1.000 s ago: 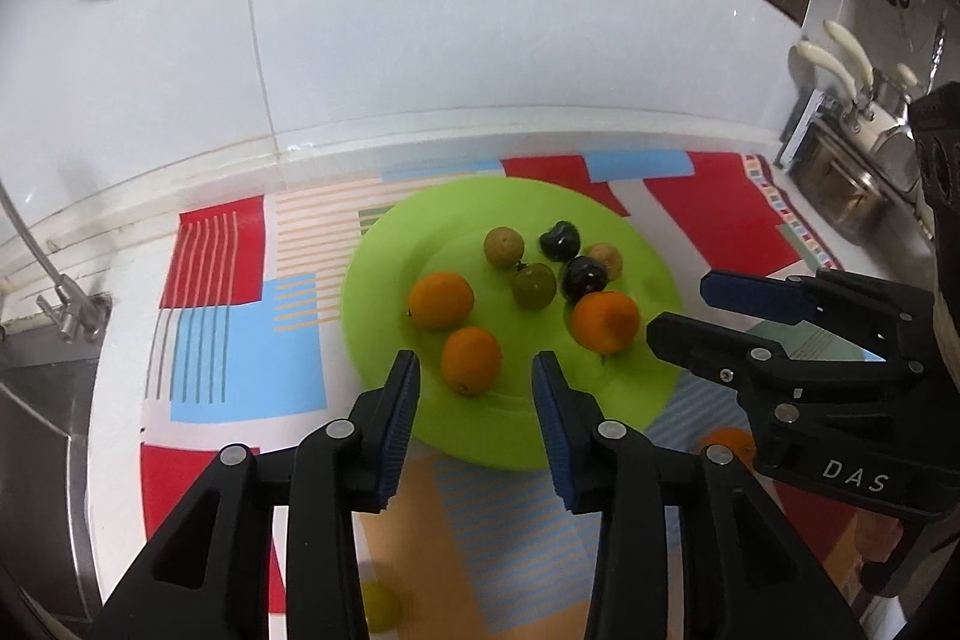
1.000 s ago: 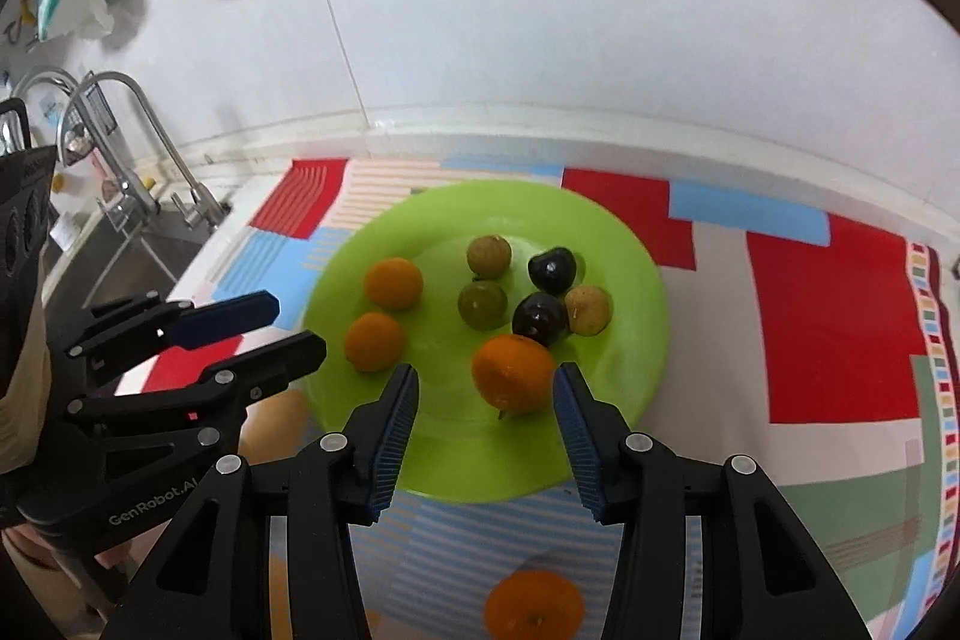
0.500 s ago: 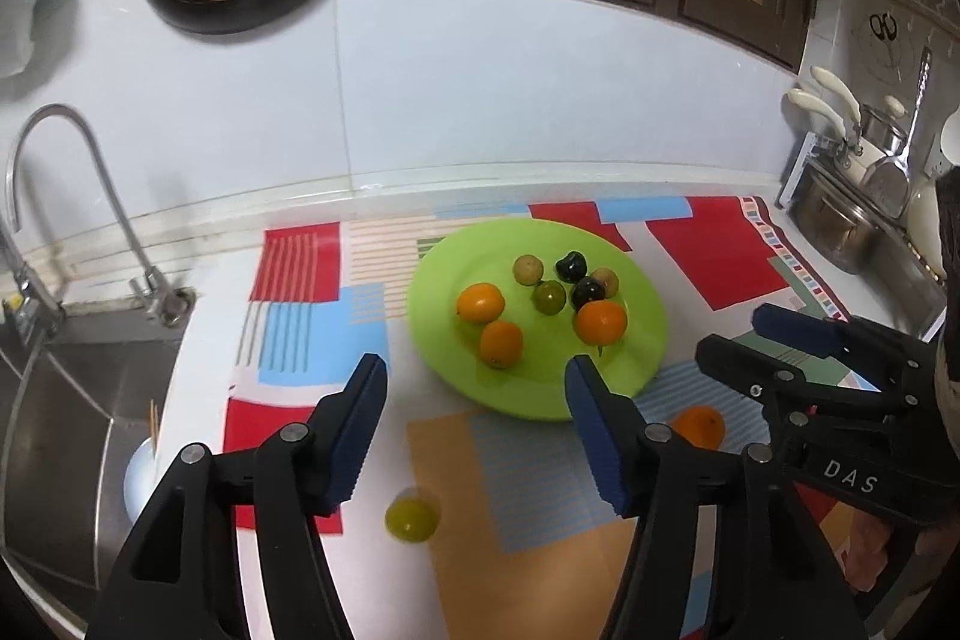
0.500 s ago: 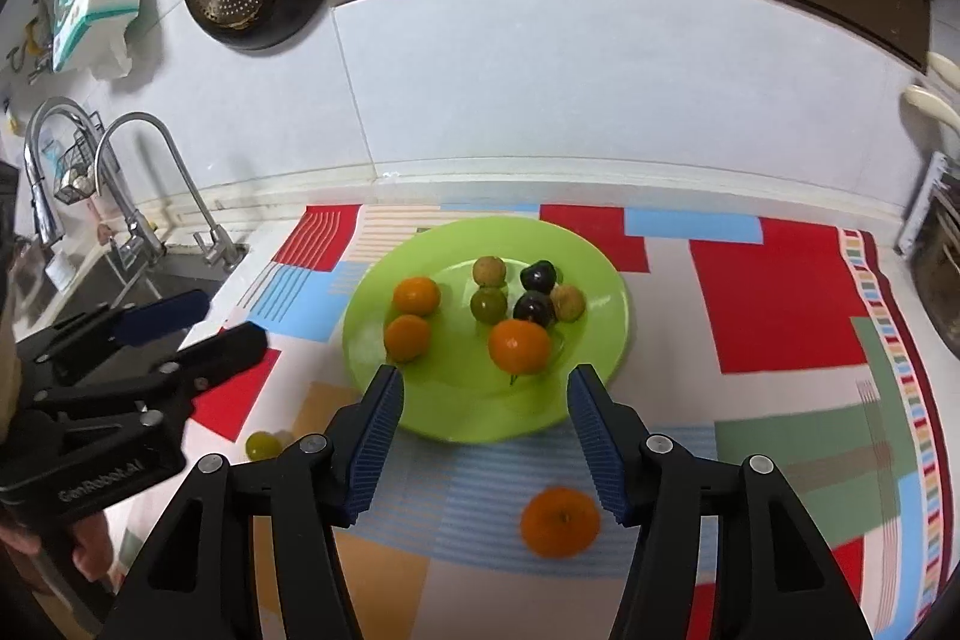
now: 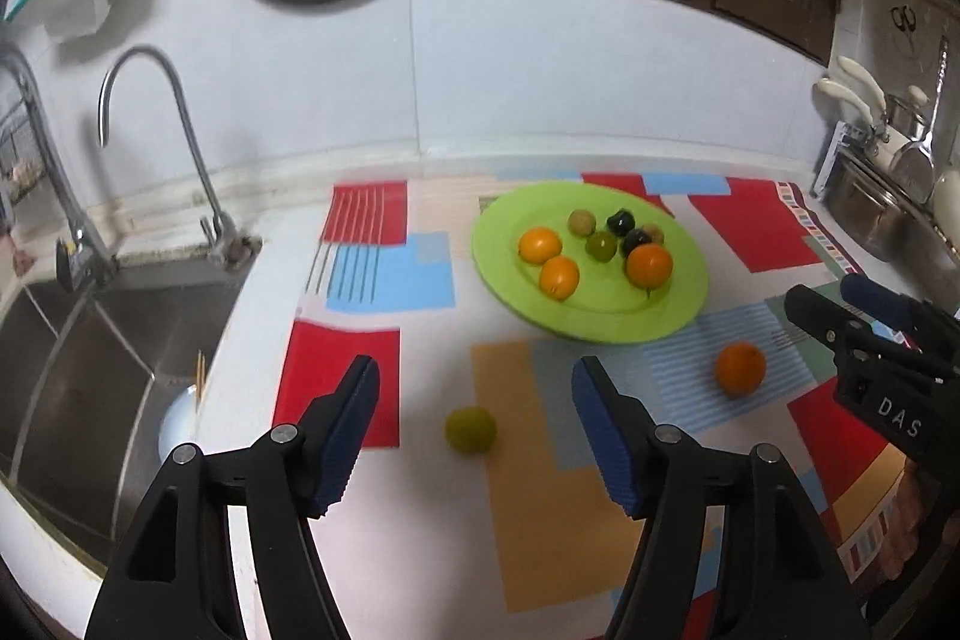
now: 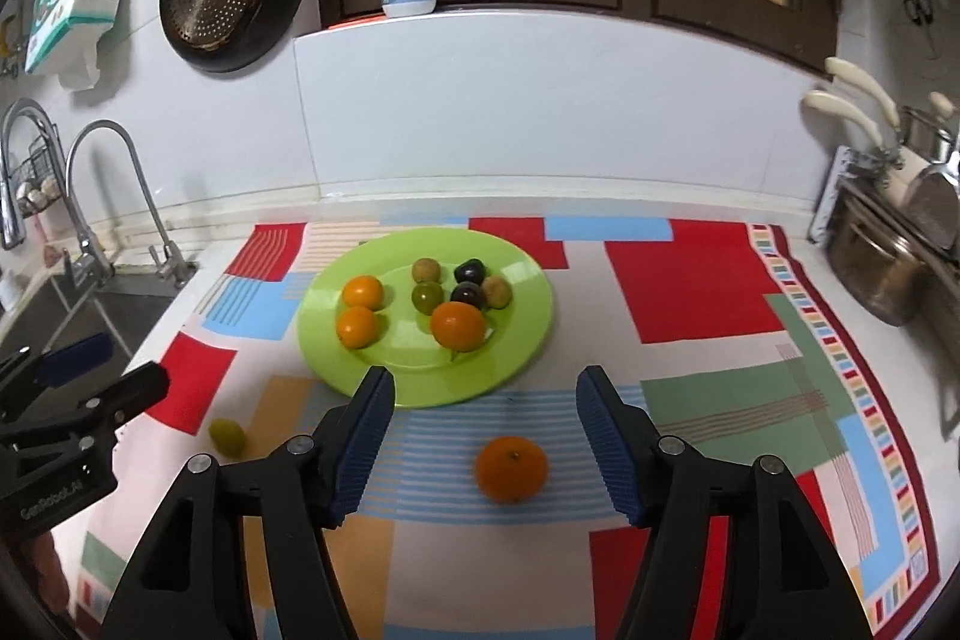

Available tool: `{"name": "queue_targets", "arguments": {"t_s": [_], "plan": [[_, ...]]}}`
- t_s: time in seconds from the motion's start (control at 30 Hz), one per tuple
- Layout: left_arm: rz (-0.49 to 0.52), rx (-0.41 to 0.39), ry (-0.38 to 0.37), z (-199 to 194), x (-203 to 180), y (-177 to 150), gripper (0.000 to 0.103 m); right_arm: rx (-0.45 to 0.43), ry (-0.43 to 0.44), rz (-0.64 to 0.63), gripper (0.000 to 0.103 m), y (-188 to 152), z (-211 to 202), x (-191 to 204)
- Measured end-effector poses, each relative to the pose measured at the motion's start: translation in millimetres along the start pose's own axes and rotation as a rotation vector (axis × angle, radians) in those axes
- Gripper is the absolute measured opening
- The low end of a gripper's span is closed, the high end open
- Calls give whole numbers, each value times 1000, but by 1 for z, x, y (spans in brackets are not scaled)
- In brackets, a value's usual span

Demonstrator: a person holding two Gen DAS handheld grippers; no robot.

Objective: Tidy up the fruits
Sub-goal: 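Withdraw both open tools toward the green lime and last orange, then grasp the green lime with the left tool while the right tool grasps an orange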

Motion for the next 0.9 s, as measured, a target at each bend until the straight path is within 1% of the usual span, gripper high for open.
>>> {"name": "queue_targets", "arguments": {"t_s": [0.17, 0.3, 0.43, 0.63, 0.8, 0.87, 0.9], "plan": [[1, 28, 22, 3, 4, -18, 66, 21, -20, 1, 64, -20, -2, 3], [11, 55, 24, 10, 2, -32, 66, 74, -21, 29, 64, -39, 6, 0], [19, 89, 26, 20, 1, -45, 66, 124, -44, 55, 64, -57, 15, -9], [11, 133, 21, 40, 0, -56, 65, 161, -58, 55, 64, -70, 30, -13], [-8, 160, 23, 57, 1, -60, 57, 199, -61, 60, 63, -76, 46, -14], [-7, 165, 21, 61, 1, -60, 51, 212, -57, 72, 62, -78, 52, -15], [-8, 168, 18, 63, 1, -60, 50, 216, -57, 76, 61, -79, 54, -15]]}}
Point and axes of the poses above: each gripper's, at about its wrist camera, not at the fingertips, and z roughly the way its jaws point, x to its left, y to its top, the point moved 6 cm from there along z, roughly the way its jaws point, and after that the axes turned 15 degrees about -x, right-handed, at the moved point
